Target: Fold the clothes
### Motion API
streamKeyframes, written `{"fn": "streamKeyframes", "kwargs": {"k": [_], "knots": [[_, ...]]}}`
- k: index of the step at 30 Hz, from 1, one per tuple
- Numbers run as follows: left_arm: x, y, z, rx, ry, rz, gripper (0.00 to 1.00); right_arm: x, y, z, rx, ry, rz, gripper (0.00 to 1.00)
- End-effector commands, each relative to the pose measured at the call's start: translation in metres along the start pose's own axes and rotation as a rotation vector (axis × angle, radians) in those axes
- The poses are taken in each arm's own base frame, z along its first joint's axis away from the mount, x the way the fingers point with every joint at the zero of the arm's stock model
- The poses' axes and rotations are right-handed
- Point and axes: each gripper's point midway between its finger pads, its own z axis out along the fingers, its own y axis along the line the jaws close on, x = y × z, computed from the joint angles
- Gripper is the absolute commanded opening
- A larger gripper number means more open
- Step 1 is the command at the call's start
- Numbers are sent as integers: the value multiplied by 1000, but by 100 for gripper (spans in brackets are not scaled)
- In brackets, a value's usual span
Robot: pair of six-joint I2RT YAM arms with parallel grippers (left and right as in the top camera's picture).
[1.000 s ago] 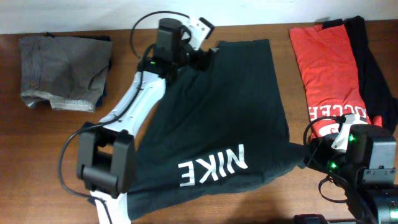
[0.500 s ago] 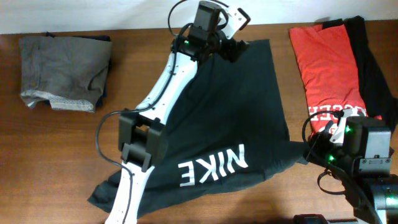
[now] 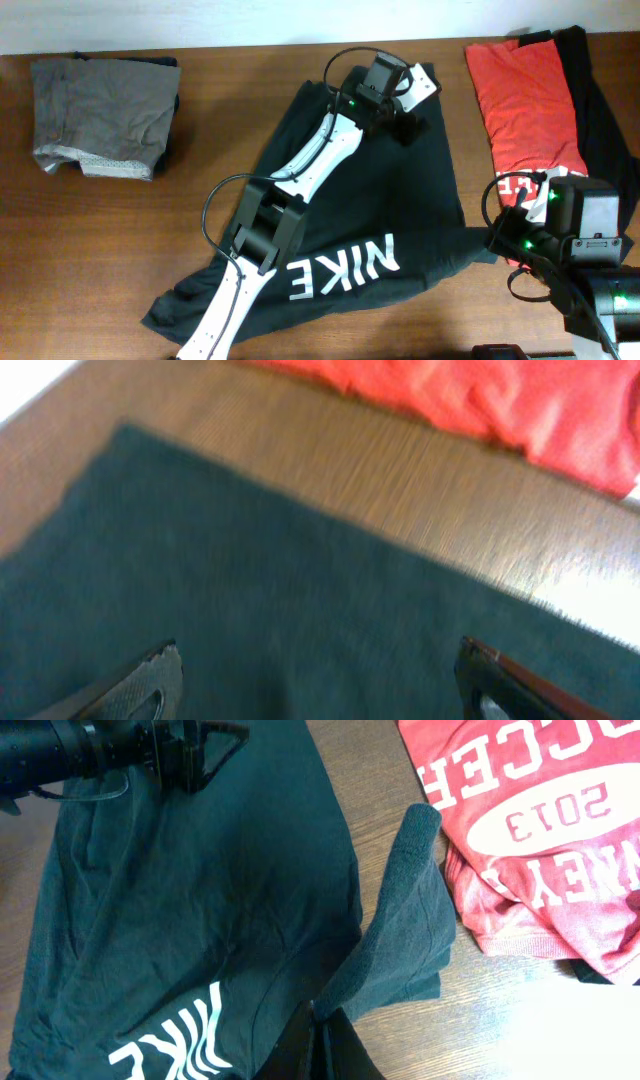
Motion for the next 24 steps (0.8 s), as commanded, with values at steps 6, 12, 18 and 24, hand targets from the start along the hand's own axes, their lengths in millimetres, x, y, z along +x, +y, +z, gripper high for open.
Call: {"fn": "streamKeyframes", "kwargs": {"k": [6,12,18,24], "knots": [[67,56,-18,-189,276,123,87,-8,0,-3,11,-27,3,4],[94,76,-32,-188,356,92,87,-8,0,-3,10,-29,3,4],[131,85,-52,-159,474,22,87,-8,0,-3,10,-29,3,4],[172,77,-79,-92,636,-59,86,-12,2,-3,5,-42,3,4]]}}
